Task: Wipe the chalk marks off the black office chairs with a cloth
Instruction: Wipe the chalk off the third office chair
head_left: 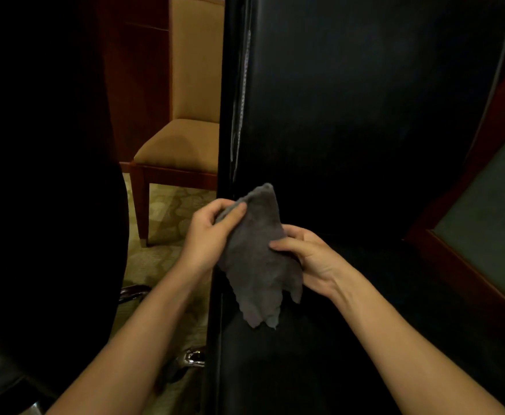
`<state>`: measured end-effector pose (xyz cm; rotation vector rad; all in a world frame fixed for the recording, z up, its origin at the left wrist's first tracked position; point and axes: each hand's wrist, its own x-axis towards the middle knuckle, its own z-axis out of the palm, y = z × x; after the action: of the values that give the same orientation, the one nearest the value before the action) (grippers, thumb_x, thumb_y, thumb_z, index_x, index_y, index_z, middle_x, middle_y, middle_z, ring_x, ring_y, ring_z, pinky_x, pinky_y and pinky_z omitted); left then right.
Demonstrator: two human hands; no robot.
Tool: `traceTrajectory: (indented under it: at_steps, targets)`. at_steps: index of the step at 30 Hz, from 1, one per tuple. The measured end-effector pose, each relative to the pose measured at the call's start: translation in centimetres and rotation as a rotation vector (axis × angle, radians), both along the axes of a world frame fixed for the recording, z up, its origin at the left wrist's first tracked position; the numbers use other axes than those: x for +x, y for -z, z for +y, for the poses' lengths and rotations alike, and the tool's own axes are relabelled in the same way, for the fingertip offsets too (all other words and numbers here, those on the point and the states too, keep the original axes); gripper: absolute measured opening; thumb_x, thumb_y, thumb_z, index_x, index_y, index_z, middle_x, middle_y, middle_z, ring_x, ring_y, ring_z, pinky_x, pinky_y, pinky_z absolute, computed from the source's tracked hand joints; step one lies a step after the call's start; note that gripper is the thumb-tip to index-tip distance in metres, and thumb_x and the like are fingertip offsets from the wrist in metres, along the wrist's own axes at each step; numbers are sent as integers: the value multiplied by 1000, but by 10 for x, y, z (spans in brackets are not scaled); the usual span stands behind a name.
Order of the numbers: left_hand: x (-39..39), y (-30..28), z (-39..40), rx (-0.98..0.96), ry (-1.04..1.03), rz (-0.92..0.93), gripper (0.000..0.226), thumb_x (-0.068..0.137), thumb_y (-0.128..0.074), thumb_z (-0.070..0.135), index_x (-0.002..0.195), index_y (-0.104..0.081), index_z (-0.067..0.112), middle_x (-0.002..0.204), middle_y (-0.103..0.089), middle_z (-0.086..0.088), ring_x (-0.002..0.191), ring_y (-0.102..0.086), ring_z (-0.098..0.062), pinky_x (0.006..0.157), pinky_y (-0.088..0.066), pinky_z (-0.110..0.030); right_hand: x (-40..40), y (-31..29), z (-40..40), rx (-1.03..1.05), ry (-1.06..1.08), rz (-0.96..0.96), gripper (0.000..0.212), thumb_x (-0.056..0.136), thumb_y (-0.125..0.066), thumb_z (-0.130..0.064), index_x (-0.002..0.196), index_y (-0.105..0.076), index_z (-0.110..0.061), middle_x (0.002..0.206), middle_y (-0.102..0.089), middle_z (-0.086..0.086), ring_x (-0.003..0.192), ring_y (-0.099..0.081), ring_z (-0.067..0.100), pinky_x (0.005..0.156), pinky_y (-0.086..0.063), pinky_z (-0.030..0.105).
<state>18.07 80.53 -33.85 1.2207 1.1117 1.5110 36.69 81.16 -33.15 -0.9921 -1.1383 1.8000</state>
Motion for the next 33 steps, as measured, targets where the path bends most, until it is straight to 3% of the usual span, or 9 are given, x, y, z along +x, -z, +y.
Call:
traceTrajectory:
  at_steps: [3,5,7,16,20,25,28,30,33]
  targets:
    - [-4,3,-5,-340,146,-606,46,93,-66,38,121,-68,3,118,-71,-18,110,-69,-26,98,-55,-38,-15,1,6,-25,79,19,37,90,-60,2,127,-60,6,123,-65,26,116,-64,36,99,-51,44]
    - [-4,13,-15,-614,229,-813,56,89,-65,49,115,-71,0,110,-73,-21,108,-69,-30,94,-56,-44,-23,3,13,-72,166,117,35,93,-57,2,128,-60,2,124,-64,26,118,-62,37,105,-47,49]
    - [-4,20,-17,-718,267,-802,63,85,-66,56,113,-67,-1,98,-75,-18,100,-71,-24,86,-56,-39,-29,5,18,-110,228,148,31,97,-55,-2,127,-62,-4,122,-65,25,117,-63,36,103,-49,49]
    - [-12,22,-15,-622,389,-786,51,95,-60,39,133,-61,5,127,-67,-19,119,-64,-30,101,-51,-38,-41,6,18,-153,196,292,34,104,-43,-7,134,-58,-10,130,-62,23,121,-61,36,105,-46,48]
    - [-21,15,-14,-509,266,-596,38,99,-56,31,121,-66,2,112,-74,-17,102,-71,-26,83,-59,-31,-39,2,12,-160,113,118,36,93,-59,-6,127,-60,7,124,-64,28,115,-64,34,100,-52,40]
    - [-36,11,-6,-250,177,-325,32,95,-62,7,127,-61,3,115,-72,-18,97,-73,-21,80,-59,-25,-42,-8,11,59,149,42,28,89,-54,12,111,-67,1,105,-71,22,90,-73,26,78,-61,32]
    - [-39,2,-2,-104,151,-255,23,95,-55,-4,108,-68,9,98,-75,-8,92,-72,-18,79,-57,-24,-44,-19,13,270,210,84,34,90,-49,13,87,-72,-12,87,-74,9,80,-72,20,71,-59,30]
    - [-42,3,-1,-59,147,-214,41,92,-44,-16,87,-72,14,98,-73,-7,91,-69,-19,78,-57,-28,-43,-20,9,371,193,-11,46,91,-49,13,65,-69,-20,80,-72,5,75,-70,18,64,-58,29]
    - [-48,12,2,-36,136,-135,55,88,-37,-17,75,-75,20,98,-73,-7,88,-70,-24,69,-59,-34,-40,-12,7,433,127,-202,36,94,-48,9,73,-66,-15,87,-71,2,79,-70,17,62,-57,31]
